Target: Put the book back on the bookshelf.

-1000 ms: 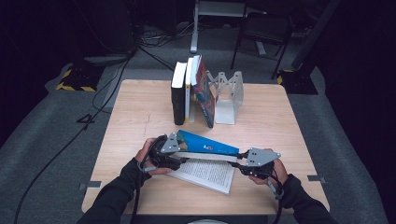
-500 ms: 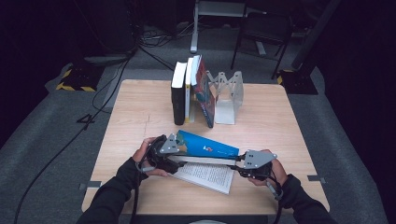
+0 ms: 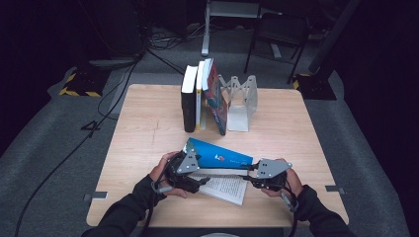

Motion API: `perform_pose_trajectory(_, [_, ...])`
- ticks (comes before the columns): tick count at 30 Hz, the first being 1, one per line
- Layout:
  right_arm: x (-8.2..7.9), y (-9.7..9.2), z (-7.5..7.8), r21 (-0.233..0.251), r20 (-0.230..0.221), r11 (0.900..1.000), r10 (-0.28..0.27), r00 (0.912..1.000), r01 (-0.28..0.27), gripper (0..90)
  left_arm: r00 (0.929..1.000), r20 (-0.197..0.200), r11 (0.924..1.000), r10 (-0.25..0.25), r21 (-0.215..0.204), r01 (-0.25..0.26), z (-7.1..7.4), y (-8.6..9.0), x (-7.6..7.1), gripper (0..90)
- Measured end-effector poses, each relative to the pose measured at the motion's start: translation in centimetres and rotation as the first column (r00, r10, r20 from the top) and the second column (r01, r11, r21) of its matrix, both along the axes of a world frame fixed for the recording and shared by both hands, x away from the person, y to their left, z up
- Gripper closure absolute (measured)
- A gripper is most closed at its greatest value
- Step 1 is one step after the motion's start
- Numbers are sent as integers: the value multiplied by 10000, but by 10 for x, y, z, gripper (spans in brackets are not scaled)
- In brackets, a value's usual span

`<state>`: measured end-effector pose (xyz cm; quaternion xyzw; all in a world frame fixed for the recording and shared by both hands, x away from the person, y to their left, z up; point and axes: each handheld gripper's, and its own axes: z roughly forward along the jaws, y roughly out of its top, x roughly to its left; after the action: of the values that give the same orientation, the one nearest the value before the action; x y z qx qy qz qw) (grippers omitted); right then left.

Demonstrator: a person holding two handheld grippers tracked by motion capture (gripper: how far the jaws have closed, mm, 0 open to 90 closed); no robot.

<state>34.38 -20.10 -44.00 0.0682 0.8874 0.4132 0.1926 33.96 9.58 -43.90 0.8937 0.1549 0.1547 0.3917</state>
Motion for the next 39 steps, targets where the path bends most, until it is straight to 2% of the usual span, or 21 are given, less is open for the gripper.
perform_pose_trajectory(4, [0, 2, 1, -17, 38, 10000, -15, 10000, 15, 687, 9998, -158, 9999, 81, 110, -79, -6, -15, -1, 259])
perform_pose_trajectory(7, [-1, 3, 2, -14, 79, 10000, -78, 9999, 78, 686, 9992, 158, 9981, 377, 475, -384, -10, -27, -4, 319])
perform_pose_trajectory(10, [-1, 5, 3, 6, -72, 9999, -170, 9998, 170, 686, 9972, 359, 9964, 649, 515, -667, -10, -30, -6, 340])
perform_pose_trajectory(12, [-1, 6, 3, -31, -78, 9998, -197, 9998, 197, 686, 9959, 320, 9957, 850, 351, -861, -11, -29, -4, 351])
perform_pose_trajectory(14, [-1, 8, 3, -41, -67, 9998, -186, 9998, 185, 686, 9952, 323, 9946, 924, 449, -938, -11, -29, -3, 375])
perform_pose_trajectory(16, [-1, 8, 3, -30, -79, 9999, -108, 9999, 108, 689, 9961, 340, 9954, 815, 480, -831, -9, -27, -2, 369])
perform_pose_trajectory(18, [-2, 9, 4, -32, -66, 10000, -40, 10000, 40, 690, 9972, 20, 9966, 744, 352, -744, -7, -23, 2, 357])
perform_pose_trajectory(20, [-2, 10, 3, -38, -66, 10000, -8, 10000, 8, 690, 9981, -102, 9976, 612, 345, -608, -6, -22, 3, 380])
perform_pose_trajectory(22, [-2, 10, 3, -29, -95, 10000, -8, 10000, 8, 689, 9988, 0, 9971, 489, 587, -488, -8, -23, 2, 400])
perform_pose_trajectory(24, [-1, 10, 3, -24, -152, 10000, -4, 9999, 3, 685, 9984, 232, 9949, 506, 865, -524, -9, -25, 0, 450])
perform_pose_trajectory(25, [-1, 10, 3, -32, -166, 10000, -16, 9999, 15, 682, 9987, 126, 9948, 492, 885, -501, -9, -23, 0, 521])
perform_pose_trajectory(27, [-1, 10, 2, -25, -198, 10000, -7, 9998, 7, 677, 9995, -9, 9963, 301, 800, -299, -10, -22, 2, 586])
perform_pose_trajectory(30, [0, 11, 3, 102, -288, 9999, -34, 9996, 37, 665, 9994, 247, 9947, 244, 989, -267, -11, -23, 0, 628])
perform_pose_trajectory(32, [0, 11, 3, 87, -277, 9999, -50, 9996, 52, 665, 9989, 387, 9952, 256, 930, -291, -13, -24, -2, 633])
perform_pose_trajectory(36, [0, 12, 3, 69, -298, 10000, -50, 9995, 52, 664, 9990, 384, 9976, 215, 646, -239, -13, -25, -3, 619])
perform_pose_trajectory(39, [0, 11, 3, 82, -267, 9999, -67, 9996, 69, 653, 9990, 385, 9987, 246, 434, -263, -15, -23, -4, 643])
